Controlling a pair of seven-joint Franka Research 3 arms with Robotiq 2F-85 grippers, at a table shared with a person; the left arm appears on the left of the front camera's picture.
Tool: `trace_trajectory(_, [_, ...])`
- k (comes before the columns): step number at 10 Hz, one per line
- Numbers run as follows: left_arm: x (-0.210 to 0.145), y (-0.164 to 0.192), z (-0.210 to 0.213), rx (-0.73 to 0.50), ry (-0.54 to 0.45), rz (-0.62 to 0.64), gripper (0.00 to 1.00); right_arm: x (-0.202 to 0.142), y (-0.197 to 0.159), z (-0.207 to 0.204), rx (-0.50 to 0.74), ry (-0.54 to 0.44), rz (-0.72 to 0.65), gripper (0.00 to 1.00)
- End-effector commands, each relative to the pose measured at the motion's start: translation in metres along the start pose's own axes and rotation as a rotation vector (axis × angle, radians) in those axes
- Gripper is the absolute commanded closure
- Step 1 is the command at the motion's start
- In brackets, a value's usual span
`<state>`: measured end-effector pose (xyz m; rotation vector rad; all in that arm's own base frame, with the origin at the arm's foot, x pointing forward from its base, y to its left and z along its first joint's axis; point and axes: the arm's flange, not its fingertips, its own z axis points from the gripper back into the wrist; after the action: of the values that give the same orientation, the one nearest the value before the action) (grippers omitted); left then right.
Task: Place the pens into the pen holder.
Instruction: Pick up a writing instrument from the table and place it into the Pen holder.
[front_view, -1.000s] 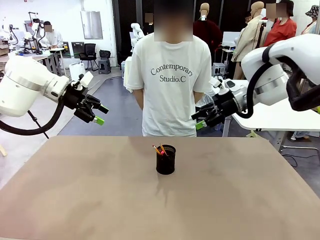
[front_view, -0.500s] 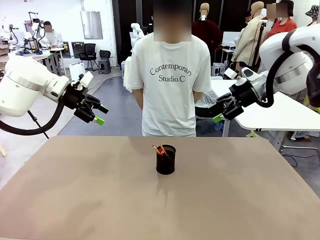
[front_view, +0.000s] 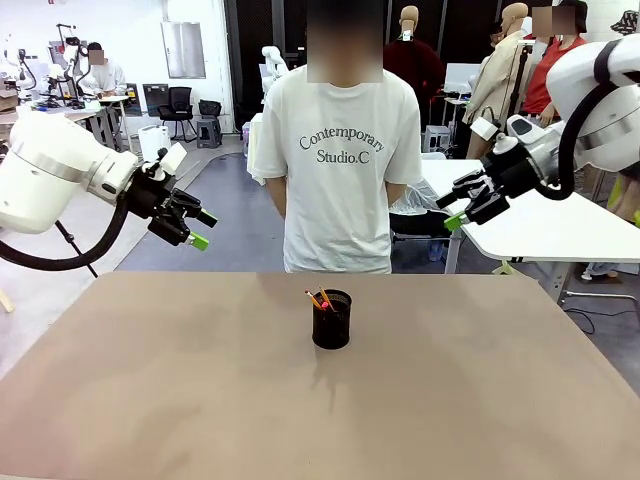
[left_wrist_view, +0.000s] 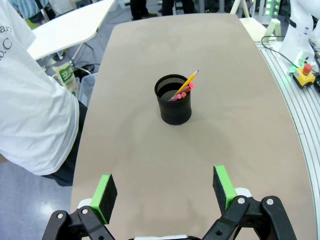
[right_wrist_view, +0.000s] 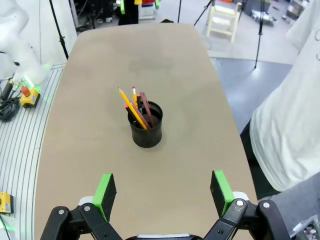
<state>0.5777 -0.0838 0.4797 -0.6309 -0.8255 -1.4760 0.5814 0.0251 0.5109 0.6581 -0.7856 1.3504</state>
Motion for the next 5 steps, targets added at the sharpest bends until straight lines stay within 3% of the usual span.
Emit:
trace_trajectory(1, [0.0007,-0.0006,0.0017,0.001,0.003,-0.002,0.0,0.0062,-0.0021,0.0075,-0.016,0.009,-0.04,0.0])
trace_trajectory(5, [0.0007,-0.0006,0.0017,0.001,0.003,-0.002,0.0,-0.0001,-0.0009,0.0083,-0.015,0.0,-0.014,0.0])
